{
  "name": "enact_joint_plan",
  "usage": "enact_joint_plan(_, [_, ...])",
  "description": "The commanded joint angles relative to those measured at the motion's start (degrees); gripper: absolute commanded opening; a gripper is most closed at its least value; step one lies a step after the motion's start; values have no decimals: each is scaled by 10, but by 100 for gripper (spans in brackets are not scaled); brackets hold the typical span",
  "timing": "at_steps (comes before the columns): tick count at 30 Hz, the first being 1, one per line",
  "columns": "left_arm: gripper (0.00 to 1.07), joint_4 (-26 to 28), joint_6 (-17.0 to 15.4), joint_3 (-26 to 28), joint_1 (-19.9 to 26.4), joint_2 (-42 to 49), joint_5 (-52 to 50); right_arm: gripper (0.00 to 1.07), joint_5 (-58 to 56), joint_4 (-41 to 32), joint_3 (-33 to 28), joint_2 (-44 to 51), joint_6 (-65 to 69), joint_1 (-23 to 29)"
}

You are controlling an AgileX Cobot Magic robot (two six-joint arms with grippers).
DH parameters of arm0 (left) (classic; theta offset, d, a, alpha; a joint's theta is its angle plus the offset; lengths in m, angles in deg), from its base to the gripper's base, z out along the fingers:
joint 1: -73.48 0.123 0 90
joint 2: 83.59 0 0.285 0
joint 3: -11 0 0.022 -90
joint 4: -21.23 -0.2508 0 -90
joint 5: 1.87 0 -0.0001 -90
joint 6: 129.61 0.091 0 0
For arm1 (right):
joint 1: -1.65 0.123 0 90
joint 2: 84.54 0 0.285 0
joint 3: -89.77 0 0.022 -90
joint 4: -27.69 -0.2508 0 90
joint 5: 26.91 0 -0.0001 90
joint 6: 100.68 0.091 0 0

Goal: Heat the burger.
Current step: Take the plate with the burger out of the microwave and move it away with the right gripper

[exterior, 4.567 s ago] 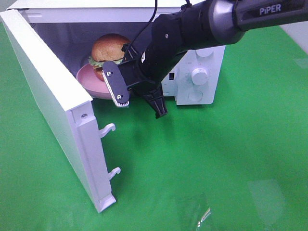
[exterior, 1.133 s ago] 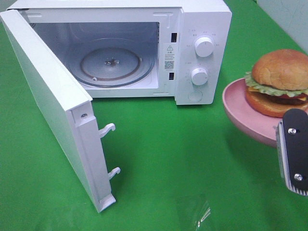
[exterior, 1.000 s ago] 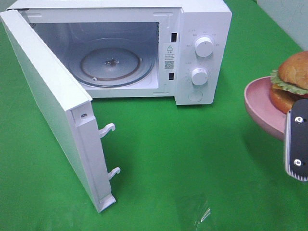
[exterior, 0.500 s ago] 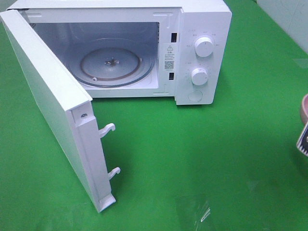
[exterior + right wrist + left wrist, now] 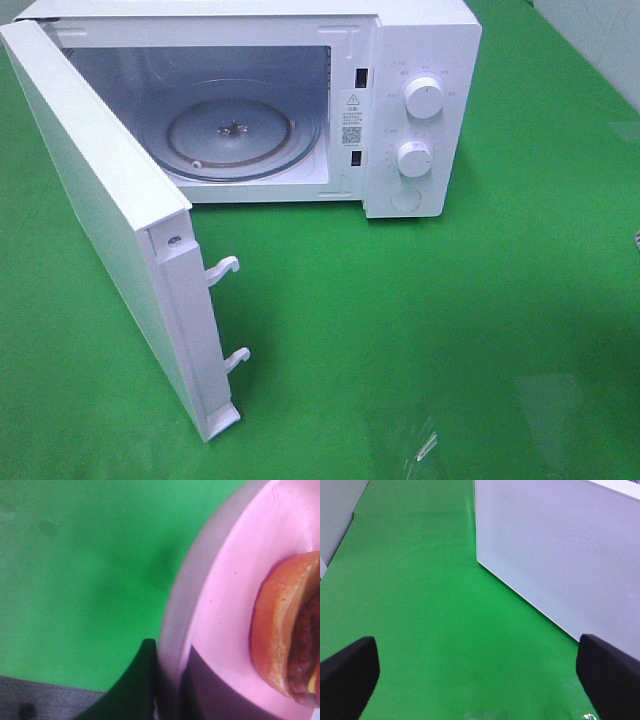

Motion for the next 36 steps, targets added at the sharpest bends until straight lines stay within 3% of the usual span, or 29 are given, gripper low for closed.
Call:
enact_joint_plan(1, [100, 1, -1, -2, 0, 11, -3, 0, -10, 39, 6, -21, 35, -3])
enact_joint_plan(11, [100, 1, -1, -2, 0, 11, -3, 0, 0, 61, 41, -139, 190, -3])
enact_joint_plan(36, [100, 1, -1, -2, 0, 11, -3, 0, 109, 136, 50, -392, 350, -20])
